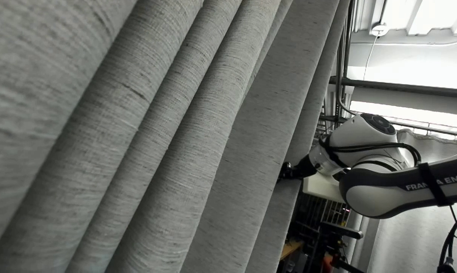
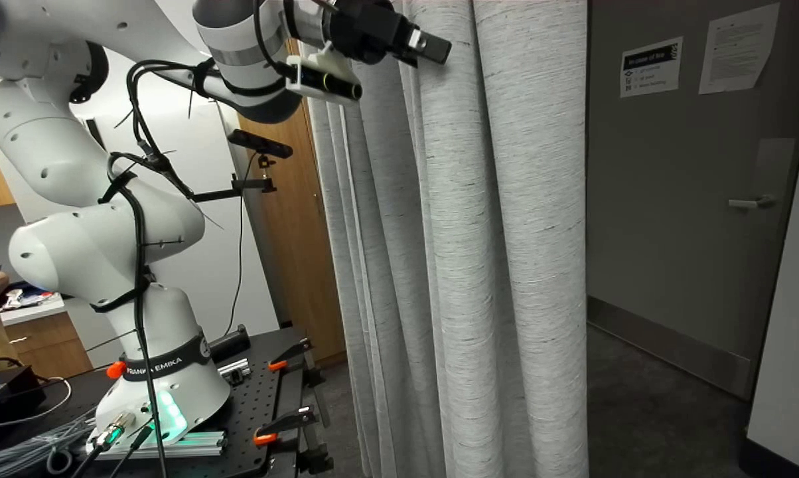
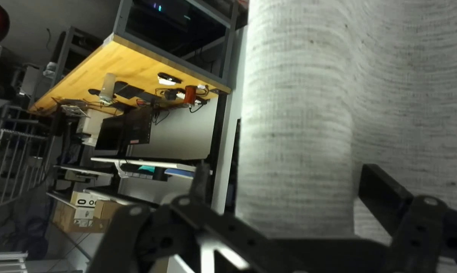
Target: Pull the curtain to the left
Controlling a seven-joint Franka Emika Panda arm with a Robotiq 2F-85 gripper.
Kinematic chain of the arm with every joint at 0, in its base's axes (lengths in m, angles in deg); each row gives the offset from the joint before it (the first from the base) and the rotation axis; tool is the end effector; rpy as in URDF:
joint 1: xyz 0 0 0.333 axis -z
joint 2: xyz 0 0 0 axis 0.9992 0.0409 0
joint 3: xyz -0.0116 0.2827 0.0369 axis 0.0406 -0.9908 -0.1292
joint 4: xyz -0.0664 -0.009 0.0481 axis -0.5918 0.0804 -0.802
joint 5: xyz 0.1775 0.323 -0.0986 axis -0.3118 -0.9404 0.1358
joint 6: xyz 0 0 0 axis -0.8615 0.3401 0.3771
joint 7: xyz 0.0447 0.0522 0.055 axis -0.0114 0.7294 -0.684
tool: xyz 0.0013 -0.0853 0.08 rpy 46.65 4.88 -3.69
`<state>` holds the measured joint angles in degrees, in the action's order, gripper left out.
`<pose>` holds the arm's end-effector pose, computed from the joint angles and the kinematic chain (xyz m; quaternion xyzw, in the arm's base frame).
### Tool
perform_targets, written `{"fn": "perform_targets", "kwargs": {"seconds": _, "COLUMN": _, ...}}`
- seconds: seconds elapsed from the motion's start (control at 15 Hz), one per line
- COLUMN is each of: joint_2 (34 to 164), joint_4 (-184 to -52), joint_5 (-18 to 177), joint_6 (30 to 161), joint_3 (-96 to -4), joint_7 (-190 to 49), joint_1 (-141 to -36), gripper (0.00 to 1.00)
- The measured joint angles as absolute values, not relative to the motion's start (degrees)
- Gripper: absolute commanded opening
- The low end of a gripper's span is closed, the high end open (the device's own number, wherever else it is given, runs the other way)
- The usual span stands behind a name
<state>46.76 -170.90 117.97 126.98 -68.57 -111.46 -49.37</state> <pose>0.4107 -0.1249 0.5476 0.8260 -0.2363 0.4612 0.2217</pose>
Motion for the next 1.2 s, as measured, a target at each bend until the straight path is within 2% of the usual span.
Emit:
{"fn": "perform_targets", "kwargs": {"seconds": 0.27, "joint_2": 46.75, "joint_4": -168.9, "joint_5": 118.81, "joint_6": 132.28, "joint_3": -70.98, "joint_7": -113.5, "joint_1": -46.16, "gripper": 0.97}}
{"fn": "perform_targets", "kwargs": {"seconds": 0.33, "joint_2": 46.75, "joint_4": -168.19, "joint_5": 118.82, "joint_6": 133.33, "joint_3": -71.72, "joint_7": -113.8, "joint_1": -45.16, "gripper": 0.72}}
{"fn": "perform_targets", "kwargs": {"seconds": 0.47, "joint_2": 46.74, "joint_4": -166.88, "joint_5": 118.82, "joint_6": 135.01, "joint_3": -73.29, "joint_7": -114.36, "joint_1": -43.14, "gripper": 0.69}}
{"fn": "perform_targets", "kwargs": {"seconds": 0.67, "joint_2": 46.73, "joint_4": -165.35, "joint_5": 118.83, "joint_6": 135.9, "joint_3": -76.73, "joint_7": -115.28, "joint_1": -39.52, "gripper": 0.43}}
{"fn": "perform_targets", "kwargs": {"seconds": 1.0, "joint_2": 46.74, "joint_4": -164.05, "joint_5": 118.83, "joint_6": 135.91, "joint_3": -83.38, "joint_7": -116.74, "joint_1": -33.76, "gripper": 0.06}}
{"fn": "perform_targets", "kwargs": {"seconds": 1.07, "joint_2": 46.76, "joint_4": -163.9, "joint_5": 118.83, "joint_6": 135.91, "joint_3": -84.6, "joint_7": -116.82, "joint_1": -32.95, "gripper": 0.01}}
{"fn": "perform_targets", "kwargs": {"seconds": 1.2, "joint_2": 46.76, "joint_4": -163.63, "joint_5": 118.83, "joint_6": 135.91, "joint_3": -87.02, "joint_7": -117.06, "joint_1": -31.61, "gripper": 0.0}}
